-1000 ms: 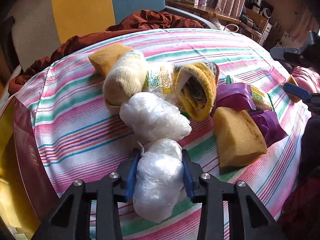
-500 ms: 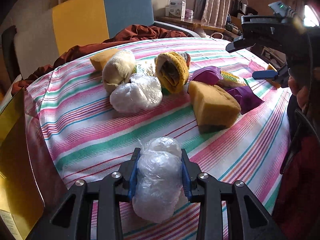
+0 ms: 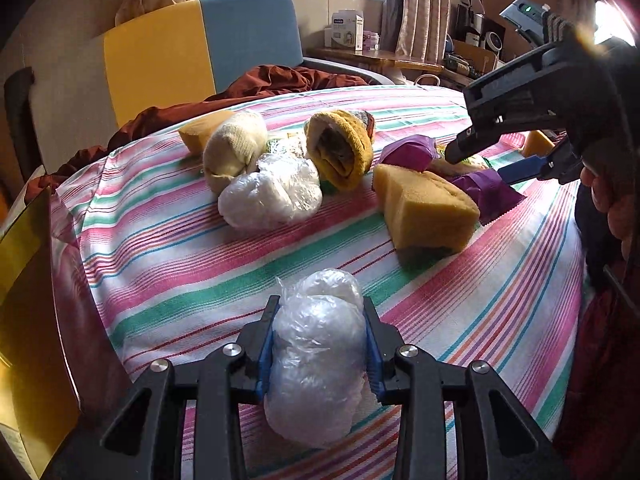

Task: Organize objects
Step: 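Grasp a plastic-wrapped white bundle with the left tool while the right tool grasps a purple packet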

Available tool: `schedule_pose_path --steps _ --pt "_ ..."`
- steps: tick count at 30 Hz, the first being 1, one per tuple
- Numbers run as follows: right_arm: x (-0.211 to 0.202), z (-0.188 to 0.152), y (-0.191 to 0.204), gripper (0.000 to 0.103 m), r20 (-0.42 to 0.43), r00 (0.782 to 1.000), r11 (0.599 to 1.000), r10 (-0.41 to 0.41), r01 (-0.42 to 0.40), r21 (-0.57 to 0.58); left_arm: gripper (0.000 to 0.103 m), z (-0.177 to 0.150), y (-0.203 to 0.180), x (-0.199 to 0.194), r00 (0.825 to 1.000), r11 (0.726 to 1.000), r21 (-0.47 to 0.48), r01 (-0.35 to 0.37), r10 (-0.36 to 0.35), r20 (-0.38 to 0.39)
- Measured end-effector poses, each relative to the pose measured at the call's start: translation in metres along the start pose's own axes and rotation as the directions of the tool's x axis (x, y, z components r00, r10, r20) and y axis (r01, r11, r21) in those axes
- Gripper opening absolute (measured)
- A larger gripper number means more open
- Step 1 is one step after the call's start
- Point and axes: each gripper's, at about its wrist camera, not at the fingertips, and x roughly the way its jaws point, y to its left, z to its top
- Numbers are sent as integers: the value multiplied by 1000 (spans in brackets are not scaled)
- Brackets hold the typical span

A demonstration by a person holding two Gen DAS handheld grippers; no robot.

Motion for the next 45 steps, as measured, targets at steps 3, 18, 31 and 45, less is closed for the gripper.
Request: schedule_pose_path --steps 3,18,31,45 --pt "0 -1 -1 55 -1 999 999 -42 42 -3 38 0 2 0 1000 1000 -10 12 -12 5" --pt "9 -13 15 37 -38 995 988 -89 84 -126 38 -2 5 -3 999 999 -33 41 -40 21" --pt "-13 -8 22 37 98 995 994 -4 14 -104 37 -6 -1 -8 1000 1000 4 9 -9 30" --pt "-17 -3 17 37 139 990 995 31 -18 -94 35 -10 -1 -18 1000 1000 2 -16 16 11"
